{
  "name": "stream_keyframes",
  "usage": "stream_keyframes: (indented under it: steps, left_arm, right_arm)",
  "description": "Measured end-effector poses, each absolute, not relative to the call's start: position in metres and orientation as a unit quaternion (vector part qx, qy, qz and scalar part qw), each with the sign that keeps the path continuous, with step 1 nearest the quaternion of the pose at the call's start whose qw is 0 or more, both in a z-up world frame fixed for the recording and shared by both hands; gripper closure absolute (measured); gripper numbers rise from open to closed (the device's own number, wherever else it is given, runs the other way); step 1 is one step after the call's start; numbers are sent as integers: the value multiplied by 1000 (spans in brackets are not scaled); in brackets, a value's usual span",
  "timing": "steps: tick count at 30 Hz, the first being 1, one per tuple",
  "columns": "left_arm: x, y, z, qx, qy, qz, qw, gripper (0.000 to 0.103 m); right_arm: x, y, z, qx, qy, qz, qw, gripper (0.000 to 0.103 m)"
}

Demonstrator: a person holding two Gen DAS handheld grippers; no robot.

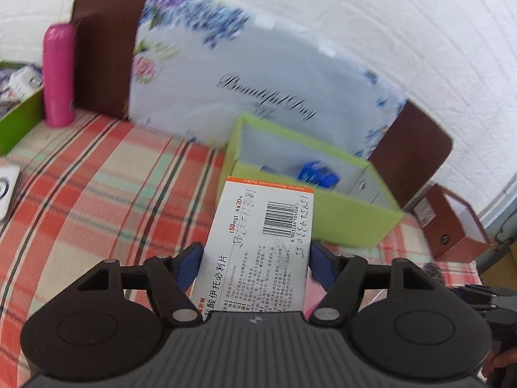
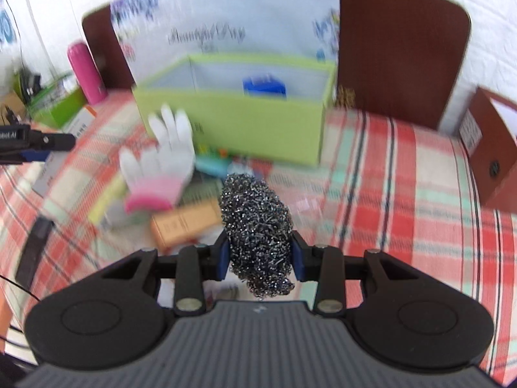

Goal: Organize objects
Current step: 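Carry both items into the green box and release them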

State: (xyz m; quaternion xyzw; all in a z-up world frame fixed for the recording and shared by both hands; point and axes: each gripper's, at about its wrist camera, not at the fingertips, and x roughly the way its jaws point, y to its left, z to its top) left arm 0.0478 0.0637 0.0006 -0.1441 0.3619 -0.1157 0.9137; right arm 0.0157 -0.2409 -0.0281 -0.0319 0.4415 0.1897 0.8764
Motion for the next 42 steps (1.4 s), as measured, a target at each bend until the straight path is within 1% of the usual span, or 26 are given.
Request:
stream_keyframes:
  steps: [9, 14, 21, 32, 34, 36, 37, 38, 39, 42]
  left_arm:
    - [102, 30, 44, -158, 320, -162, 920, 30]
    - [140, 10, 52, -160, 304, -172, 923, 30]
    - [189, -11, 34, -162, 321, -171, 917, 30]
    - [234, -22, -6, -153, 363, -142, 908, 29]
    - [236, -22, -11, -147, 369, -127, 909, 24]
    - [239, -19, -15, -155, 383, -127, 902, 4]
    - [240, -17, -17, -161, 389, -131, 897, 2]
    - [239, -15, -18, -166, 393, -136, 894, 2]
    - [238, -14, -19, -170, 398, -138, 891, 1]
    - [233, -11, -20, -184, 410, -140, 882, 0]
  right_arm:
    - [64, -219, 6, -28, 382, 203, 901, 67]
    - [96, -213, 17, -36, 358, 199, 912, 67]
    - [144, -209, 10, -37, 356, 186, 915, 67]
    - [195, -204, -29, -35, 391, 173, 903, 67]
    - [200, -203, -36, -37, 397, 174, 900, 65]
    - [203, -201, -43, -38, 402, 181, 897, 56]
    - [203, -201, -46, -39, 405, 182, 895, 36]
    - [203, -201, -48, -42, 405, 178, 896, 20]
    - [201, -201, -49, -44, 401, 176, 898, 17]
    - [192, -201, -46, -45, 386, 186, 902, 3]
